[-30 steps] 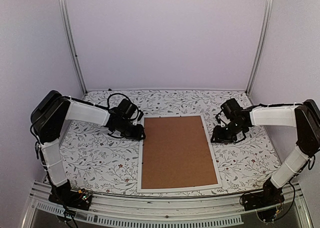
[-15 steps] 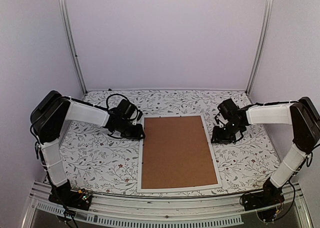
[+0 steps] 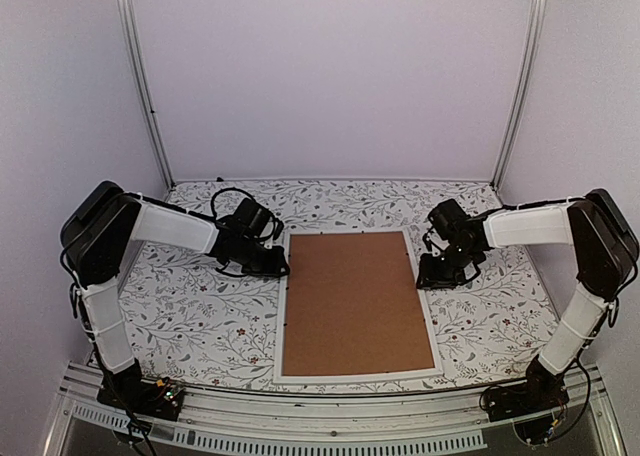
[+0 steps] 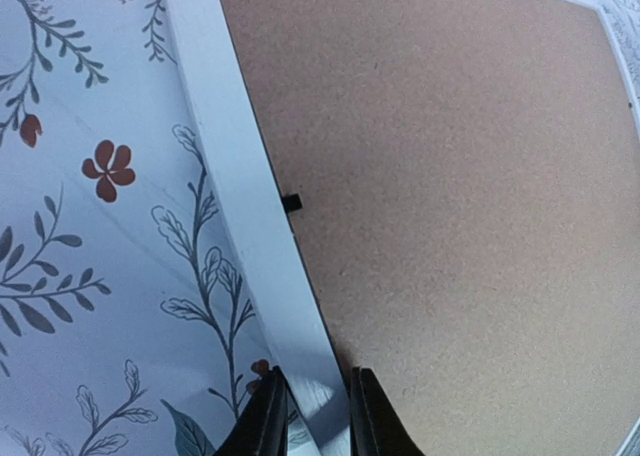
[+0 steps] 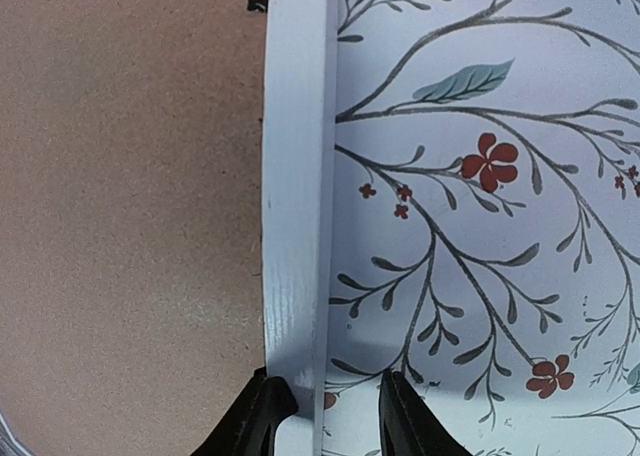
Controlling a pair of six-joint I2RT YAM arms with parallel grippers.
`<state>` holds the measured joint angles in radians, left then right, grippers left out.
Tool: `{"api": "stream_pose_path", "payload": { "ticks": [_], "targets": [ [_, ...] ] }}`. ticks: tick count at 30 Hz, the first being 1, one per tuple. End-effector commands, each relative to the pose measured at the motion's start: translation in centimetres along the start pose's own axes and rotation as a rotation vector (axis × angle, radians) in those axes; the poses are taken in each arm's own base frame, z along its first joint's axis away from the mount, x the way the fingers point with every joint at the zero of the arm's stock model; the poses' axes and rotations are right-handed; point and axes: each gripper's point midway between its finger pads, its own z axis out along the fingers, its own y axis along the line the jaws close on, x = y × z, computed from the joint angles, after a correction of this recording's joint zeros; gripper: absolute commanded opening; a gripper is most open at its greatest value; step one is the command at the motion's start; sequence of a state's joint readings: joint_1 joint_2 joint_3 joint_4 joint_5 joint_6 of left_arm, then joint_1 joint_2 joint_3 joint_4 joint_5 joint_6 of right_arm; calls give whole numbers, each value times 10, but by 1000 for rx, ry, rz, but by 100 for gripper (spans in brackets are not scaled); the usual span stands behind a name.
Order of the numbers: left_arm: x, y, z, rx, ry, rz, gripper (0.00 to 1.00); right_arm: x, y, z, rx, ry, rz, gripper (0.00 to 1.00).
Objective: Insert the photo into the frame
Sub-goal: Press the fastener onto the backboard.
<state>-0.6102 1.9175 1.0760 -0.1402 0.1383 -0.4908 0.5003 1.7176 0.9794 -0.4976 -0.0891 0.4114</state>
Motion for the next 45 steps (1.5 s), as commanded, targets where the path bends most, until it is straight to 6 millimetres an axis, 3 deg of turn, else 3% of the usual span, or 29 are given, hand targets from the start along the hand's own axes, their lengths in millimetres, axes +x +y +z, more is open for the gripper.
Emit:
{"api": "stream_pose_path", "payload": {
  "ticks": [1, 24, 35, 40, 45],
  "targets": [
    [3, 5, 1, -6, 4, 23, 20, 0, 3, 7, 17, 8, 2, 37],
    [4, 1, 4, 1, 14, 24, 20, 4, 18, 17, 91, 53, -41, 36],
    [2, 4, 4, -20, 9, 23, 21, -27, 15, -39, 173, -69, -50, 36],
    [2, 4, 3, -21, 8, 25, 22, -22, 3, -43, 234, -52, -54, 37],
    [4, 5, 4, -25, 12, 28, 22, -16, -2, -34, 260, -18, -57, 37]
  ]
}}
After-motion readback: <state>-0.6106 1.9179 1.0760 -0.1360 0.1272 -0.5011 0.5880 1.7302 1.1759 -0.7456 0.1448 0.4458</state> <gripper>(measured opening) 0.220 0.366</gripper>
